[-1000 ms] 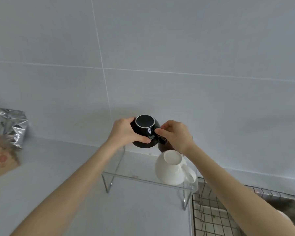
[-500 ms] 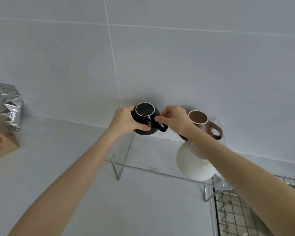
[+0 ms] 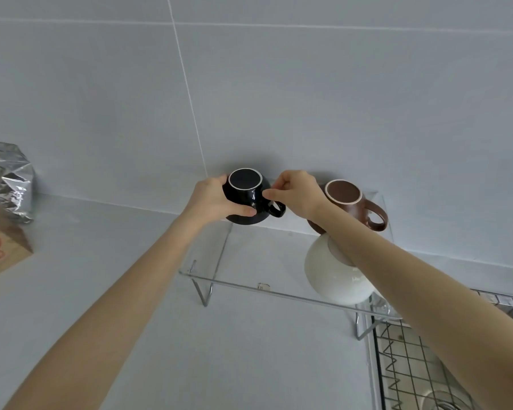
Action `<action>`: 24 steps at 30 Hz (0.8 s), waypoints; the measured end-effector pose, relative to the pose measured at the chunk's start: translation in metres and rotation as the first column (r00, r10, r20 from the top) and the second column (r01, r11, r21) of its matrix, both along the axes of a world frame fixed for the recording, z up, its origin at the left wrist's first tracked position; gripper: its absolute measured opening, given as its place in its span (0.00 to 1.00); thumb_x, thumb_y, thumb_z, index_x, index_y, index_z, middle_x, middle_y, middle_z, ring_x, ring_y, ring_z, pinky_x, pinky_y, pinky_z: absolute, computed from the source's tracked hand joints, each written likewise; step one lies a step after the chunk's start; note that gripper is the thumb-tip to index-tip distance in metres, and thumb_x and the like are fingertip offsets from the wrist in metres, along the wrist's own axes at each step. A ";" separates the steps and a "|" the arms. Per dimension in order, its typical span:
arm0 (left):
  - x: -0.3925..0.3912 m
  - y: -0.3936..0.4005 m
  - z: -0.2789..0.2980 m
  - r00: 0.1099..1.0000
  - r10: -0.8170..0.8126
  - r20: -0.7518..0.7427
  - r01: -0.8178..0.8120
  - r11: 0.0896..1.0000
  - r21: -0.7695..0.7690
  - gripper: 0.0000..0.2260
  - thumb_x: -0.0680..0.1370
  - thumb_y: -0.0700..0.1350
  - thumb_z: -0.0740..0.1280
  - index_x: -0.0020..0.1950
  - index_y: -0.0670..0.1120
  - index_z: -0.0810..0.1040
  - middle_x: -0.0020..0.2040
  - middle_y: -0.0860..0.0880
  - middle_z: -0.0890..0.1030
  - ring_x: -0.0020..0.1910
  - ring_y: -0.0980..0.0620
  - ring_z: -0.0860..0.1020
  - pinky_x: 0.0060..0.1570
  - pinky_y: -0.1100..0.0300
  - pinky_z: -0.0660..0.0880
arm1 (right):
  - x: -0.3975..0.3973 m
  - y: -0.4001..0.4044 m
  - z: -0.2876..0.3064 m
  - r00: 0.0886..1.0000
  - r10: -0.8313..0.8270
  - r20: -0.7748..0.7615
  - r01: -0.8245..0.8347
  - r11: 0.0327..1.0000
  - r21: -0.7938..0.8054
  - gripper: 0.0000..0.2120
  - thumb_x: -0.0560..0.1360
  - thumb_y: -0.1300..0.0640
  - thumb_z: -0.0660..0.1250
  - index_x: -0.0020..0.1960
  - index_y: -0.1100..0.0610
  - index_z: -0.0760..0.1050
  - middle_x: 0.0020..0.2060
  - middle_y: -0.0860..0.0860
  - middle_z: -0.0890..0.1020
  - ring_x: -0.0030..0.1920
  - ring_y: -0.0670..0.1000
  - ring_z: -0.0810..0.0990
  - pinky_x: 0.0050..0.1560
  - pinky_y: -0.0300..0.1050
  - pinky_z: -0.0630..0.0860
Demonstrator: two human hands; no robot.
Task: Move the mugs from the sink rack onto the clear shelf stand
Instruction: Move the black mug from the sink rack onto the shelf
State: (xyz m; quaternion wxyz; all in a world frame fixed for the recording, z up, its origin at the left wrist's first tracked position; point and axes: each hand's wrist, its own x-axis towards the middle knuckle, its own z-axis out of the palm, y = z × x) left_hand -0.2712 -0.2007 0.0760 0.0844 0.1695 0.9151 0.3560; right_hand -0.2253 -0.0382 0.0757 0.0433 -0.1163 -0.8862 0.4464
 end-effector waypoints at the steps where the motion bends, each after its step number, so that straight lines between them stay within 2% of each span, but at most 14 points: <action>1: 0.000 0.000 0.001 1.000 0.001 0.003 -0.001 1.000 -0.011 0.29 0.60 0.46 0.79 0.60 0.47 0.77 0.56 0.48 0.82 0.57 0.50 0.77 0.49 0.63 0.69 | 0.000 0.000 0.001 1.000 -0.002 0.009 0.002 1.000 -0.008 0.07 0.69 0.57 0.71 0.41 0.59 0.75 0.29 0.47 0.73 0.38 0.51 0.73 0.27 0.29 0.68; 4: 0.005 0.004 0.005 1.000 -0.001 -0.001 0.001 0.999 -0.051 0.29 0.61 0.45 0.79 0.60 0.45 0.75 0.57 0.47 0.81 0.58 0.47 0.77 0.51 0.61 0.70 | 0.001 0.000 0.004 0.999 0.015 0.034 -0.015 1.000 -0.005 0.12 0.70 0.55 0.70 0.48 0.63 0.77 0.35 0.51 0.77 0.43 0.52 0.75 0.32 0.33 0.69; 7: 0.014 0.013 0.017 0.997 -0.037 -0.071 0.028 0.992 -0.127 0.29 0.60 0.44 0.78 0.57 0.41 0.72 0.53 0.44 0.80 0.54 0.42 0.77 0.44 0.59 0.68 | 0.003 0.001 0.013 0.998 0.047 0.034 -0.047 0.999 0.003 0.15 0.72 0.55 0.68 0.54 0.62 0.75 0.51 0.57 0.81 0.52 0.56 0.78 0.45 0.41 0.71; 9: 0.024 0.023 0.029 0.990 -0.081 -0.114 0.061 0.984 -0.167 0.30 0.62 0.45 0.77 0.59 0.39 0.69 0.53 0.42 0.78 0.55 0.41 0.76 0.44 0.57 0.68 | 0.009 0.007 0.026 0.999 0.044 0.003 -0.044 0.999 0.007 0.16 0.72 0.54 0.67 0.58 0.60 0.73 0.56 0.57 0.80 0.56 0.55 0.77 0.48 0.41 0.68; 11: 0.037 0.037 0.042 0.979 -0.124 -0.160 0.093 0.978 -0.188 0.33 0.64 0.46 0.76 0.65 0.39 0.66 0.57 0.41 0.76 0.58 0.42 0.74 0.51 0.54 0.70 | 0.021 0.017 0.042 0.998 0.041 -0.046 -0.042 0.999 -0.020 0.16 0.72 0.54 0.67 0.58 0.59 0.74 0.55 0.55 0.80 0.55 0.54 0.77 0.51 0.43 0.70; 13: 0.055 0.053 0.056 0.959 -0.184 -0.215 0.139 0.968 -0.207 0.31 0.68 0.47 0.73 0.66 0.39 0.66 0.58 0.41 0.74 0.61 0.42 0.72 0.55 0.52 0.69 | 0.041 0.031 0.058 0.995 0.026 -0.101 -0.031 0.998 -0.052 0.14 0.72 0.54 0.67 0.56 0.57 0.76 0.51 0.54 0.80 0.51 0.52 0.77 0.53 0.44 0.72; 16: 0.085 0.085 0.071 0.908 -0.316 -0.274 0.252 0.936 -0.246 0.27 0.72 0.48 0.68 0.69 0.41 0.67 0.69 0.41 0.69 0.68 0.44 0.67 0.63 0.56 0.62 | 0.082 0.060 0.075 0.986 -0.017 -0.166 0.006 0.998 -0.064 0.11 0.72 0.55 0.67 0.53 0.56 0.77 0.45 0.53 0.81 0.45 0.50 0.79 0.51 0.43 0.74; 17: 0.094 0.096 0.073 0.892 -0.356 -0.279 0.293 0.924 -0.246 0.27 0.73 0.48 0.68 0.69 0.42 0.67 0.70 0.42 0.69 0.69 0.44 0.67 0.64 0.56 0.62 | 0.096 0.071 0.078 0.984 -0.036 -0.174 0.024 0.997 -0.068 0.11 0.72 0.55 0.67 0.53 0.56 0.77 0.44 0.52 0.82 0.45 0.50 0.80 0.52 0.44 0.76; 20: 0.131 0.139 0.071 0.854 -0.455 -0.251 0.418 0.889 -0.187 0.26 0.72 0.47 0.68 0.69 0.43 0.68 0.65 0.44 0.75 0.65 0.45 0.72 0.62 0.54 0.69 | 0.148 0.114 0.080 0.973 -0.132 -0.189 0.116 0.989 -0.094 0.08 0.72 0.57 0.67 0.51 0.55 0.77 0.41 0.51 0.83 0.49 0.54 0.82 0.57 0.53 0.77; 24: 0.180 0.193 0.052 0.802 -0.572 -0.173 0.566 0.820 -0.086 0.26 0.72 0.48 0.69 0.69 0.44 0.69 0.70 0.47 0.72 0.69 0.50 0.69 0.65 0.62 0.63 | 0.216 0.167 0.066 0.949 -0.283 -0.140 0.276 0.959 -0.064 0.06 0.72 0.58 0.66 0.49 0.56 0.78 0.42 0.55 0.84 0.50 0.57 0.82 0.57 0.58 0.77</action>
